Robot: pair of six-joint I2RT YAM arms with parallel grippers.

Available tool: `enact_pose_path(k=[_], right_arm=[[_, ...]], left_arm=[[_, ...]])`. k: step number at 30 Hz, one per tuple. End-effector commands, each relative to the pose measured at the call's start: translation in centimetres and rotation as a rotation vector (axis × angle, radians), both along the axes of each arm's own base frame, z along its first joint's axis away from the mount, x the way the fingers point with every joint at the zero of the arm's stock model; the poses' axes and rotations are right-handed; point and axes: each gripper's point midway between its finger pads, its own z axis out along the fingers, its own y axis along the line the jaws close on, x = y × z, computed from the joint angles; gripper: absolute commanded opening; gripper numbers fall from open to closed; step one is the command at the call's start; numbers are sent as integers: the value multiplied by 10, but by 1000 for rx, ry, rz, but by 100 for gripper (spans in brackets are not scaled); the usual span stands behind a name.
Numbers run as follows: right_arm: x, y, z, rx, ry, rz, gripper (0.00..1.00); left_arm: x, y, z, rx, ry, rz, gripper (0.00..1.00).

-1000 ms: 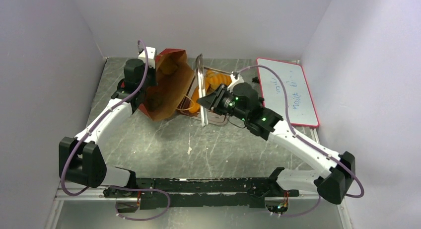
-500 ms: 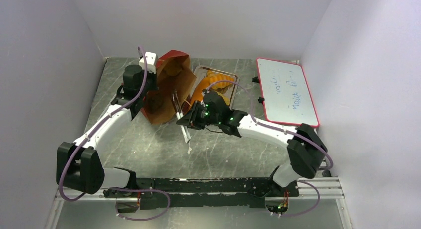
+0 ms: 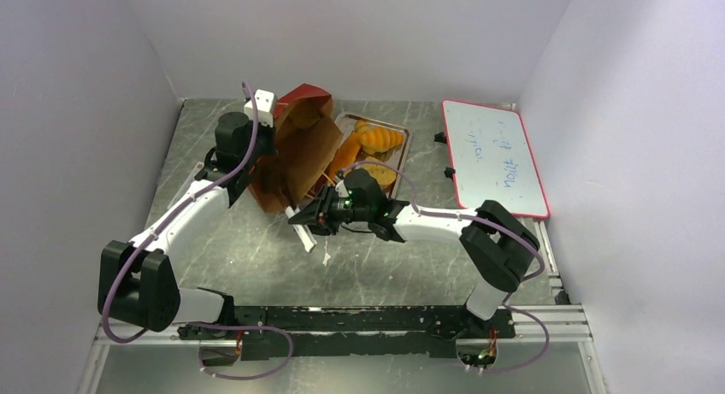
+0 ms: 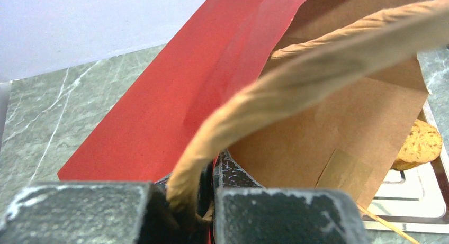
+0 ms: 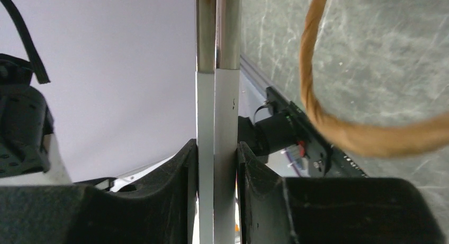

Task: Take the fake bread out of the paper bag
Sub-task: Take out the fake bread from the paper bag.

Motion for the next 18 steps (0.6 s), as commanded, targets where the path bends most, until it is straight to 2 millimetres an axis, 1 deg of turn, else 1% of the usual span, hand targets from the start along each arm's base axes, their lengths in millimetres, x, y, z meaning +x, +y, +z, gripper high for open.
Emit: enact_pose_path(k=[1, 5, 8, 11, 15, 18], right_arm=[[-8, 9, 40, 185, 64, 5, 30], [-10, 3, 46, 221, 105, -32, 34], [-12, 2, 49, 249, 124, -42, 35], [-12, 1, 44, 242, 137, -60, 35], [-16, 1, 40, 250, 176, -76, 36], [-21, 4, 41, 275, 216, -84, 36]], left_arm=[[6, -9, 14, -16, -64, -16, 7], [6, -9, 15, -11, -71, -8, 7], [7, -10, 16, -13, -74, -7, 7], [8, -11, 18, -10, -78, -6, 7], [8, -12, 18, -6, -80, -2, 7], [9, -12, 16, -1, -78, 11, 7]])
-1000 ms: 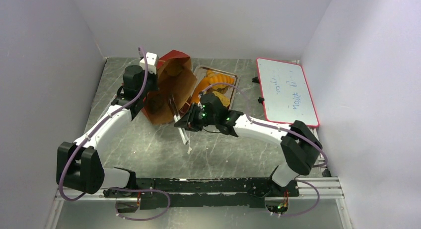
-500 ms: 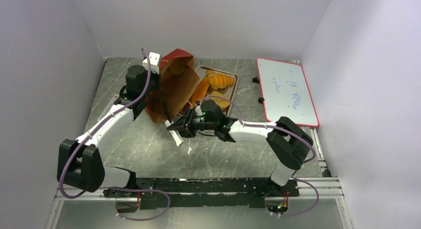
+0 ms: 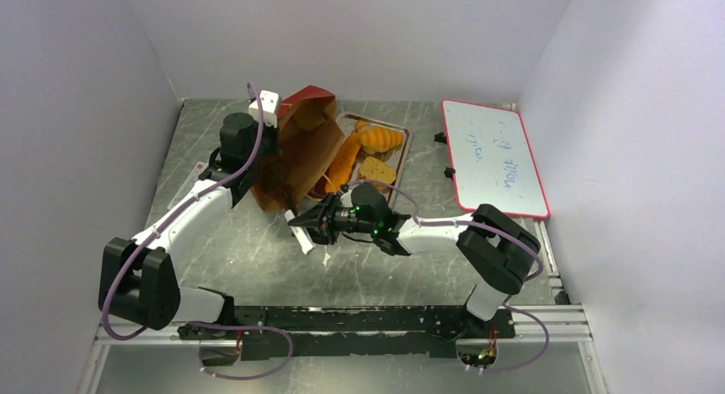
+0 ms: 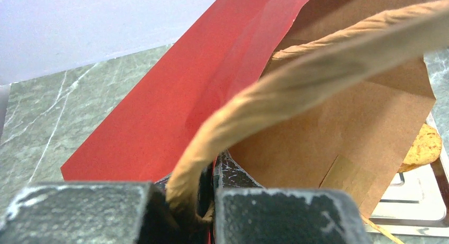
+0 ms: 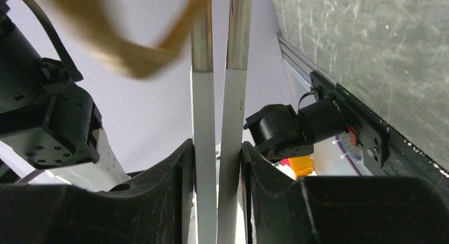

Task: Take the fake bread out of the paper bag
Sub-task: Take out the fake bread from the paper bag.

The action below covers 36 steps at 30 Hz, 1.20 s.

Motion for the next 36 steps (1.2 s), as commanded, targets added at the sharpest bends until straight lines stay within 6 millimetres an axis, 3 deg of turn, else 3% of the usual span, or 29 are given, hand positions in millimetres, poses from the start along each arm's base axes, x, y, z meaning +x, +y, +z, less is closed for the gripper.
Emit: enact_pose_path(k=[1, 13, 36], right_arm=[[-8, 5, 27, 108, 18, -18, 36], [-2, 14, 11, 136, 72, -40, 38], [-2, 3, -4, 48, 90, -50, 39]], left_arm=[[9, -3, 17, -9, -72, 18, 7], [10, -12, 14, -13, -75, 29, 7], [4, -19, 15, -9, -82, 41, 7]])
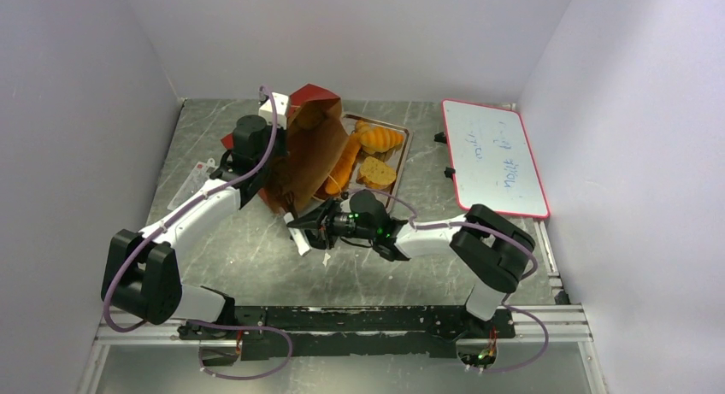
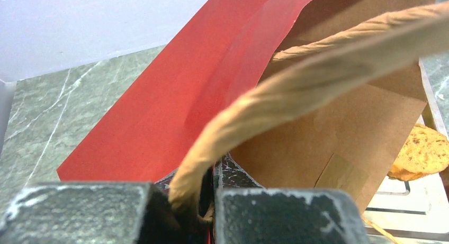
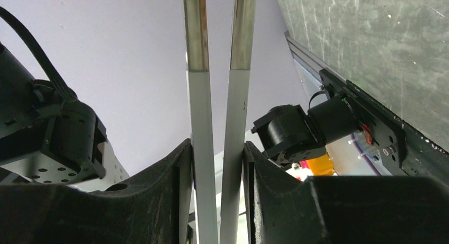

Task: Take the fake bread out of the paper bag
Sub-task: Take out the fake bread from the paper bag.

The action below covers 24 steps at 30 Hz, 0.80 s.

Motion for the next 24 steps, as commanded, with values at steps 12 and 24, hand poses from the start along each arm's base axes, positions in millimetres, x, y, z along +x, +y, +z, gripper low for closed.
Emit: enact_pose_path(k=[12, 24], right_arm=[[15, 9, -26, 44, -6, 12, 39], [22, 14, -41, 22, -16, 40, 39]], left_arm=[[-9, -24, 17, -38, -52, -32, 7], [-14, -27, 15, -39, -41, -40, 7]])
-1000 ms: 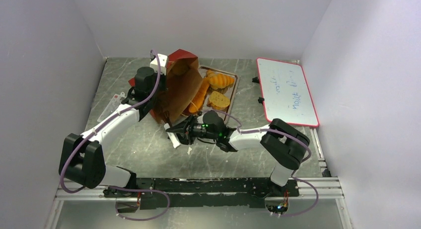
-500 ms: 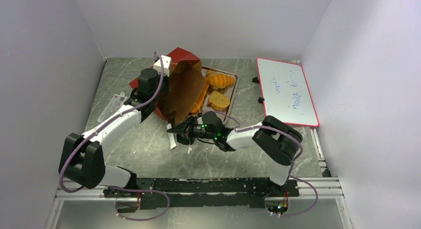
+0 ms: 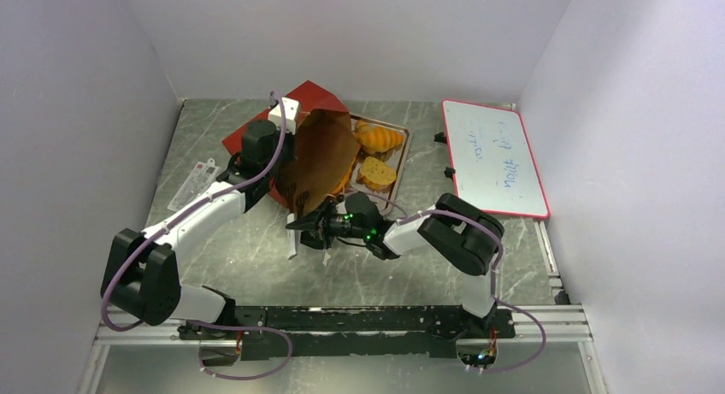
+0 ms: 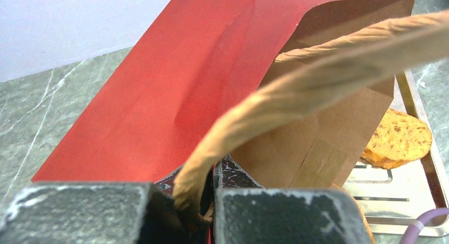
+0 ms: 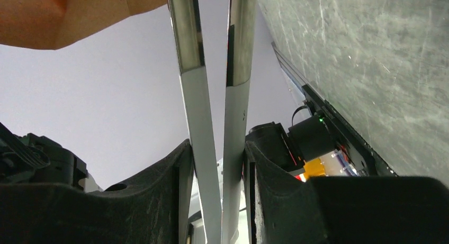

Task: Take the fake bread out of the paper bag
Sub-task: Take out the fake bread from the paper bag.

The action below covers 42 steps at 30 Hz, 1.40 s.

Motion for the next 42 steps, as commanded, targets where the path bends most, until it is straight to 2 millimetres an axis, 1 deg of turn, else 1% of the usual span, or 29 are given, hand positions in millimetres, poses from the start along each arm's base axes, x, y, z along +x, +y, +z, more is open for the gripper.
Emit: enact_pose_path(k=[1, 4, 8, 11, 16, 21, 27, 31, 32, 35, 36, 38, 42], right_arm=[[7, 6, 4, 28, -36, 26, 38], [10, 6, 1, 18, -45, 34, 34], [14, 4, -3, 5, -62, 43, 24], [19, 0, -4, -20, -94, 42, 19], [22, -5, 0, -36, -134, 52, 7], [26, -10, 10, -56, -192, 53, 0], [27, -19, 21, -52, -222, 48, 0], [22, -24, 27, -43, -240, 75, 0], [20, -24, 28, -32, -238, 93, 3], [13, -23, 32, 31, -218, 130, 19], [10, -23, 33, 50, -216, 142, 22], [7, -23, 32, 75, -209, 169, 26], [2, -25, 32, 124, -196, 183, 29]], left_arm=[[-4, -4, 20, -46, -55, -5, 7], [-5, -3, 19, -44, -54, -2, 7], [-4, -2, 18, -39, -51, 3, 7], [-4, -1, 17, -33, -50, 10, 7], [-3, 2, 15, -22, -46, 27, 7], [-1, 5, 14, -8, -40, 46, 7], [1, 11, 11, 13, -35, 76, 7], [2, 12, 9, 17, -37, 71, 7], [1, 9, 9, 14, -43, 56, 7], [-1, 5, 14, 13, -64, 22, 7], [-1, 4, 15, 16, -65, 14, 7], [-1, 2, 16, 18, -67, -3, 7], [-2, -1, 20, 8, -72, -31, 7]])
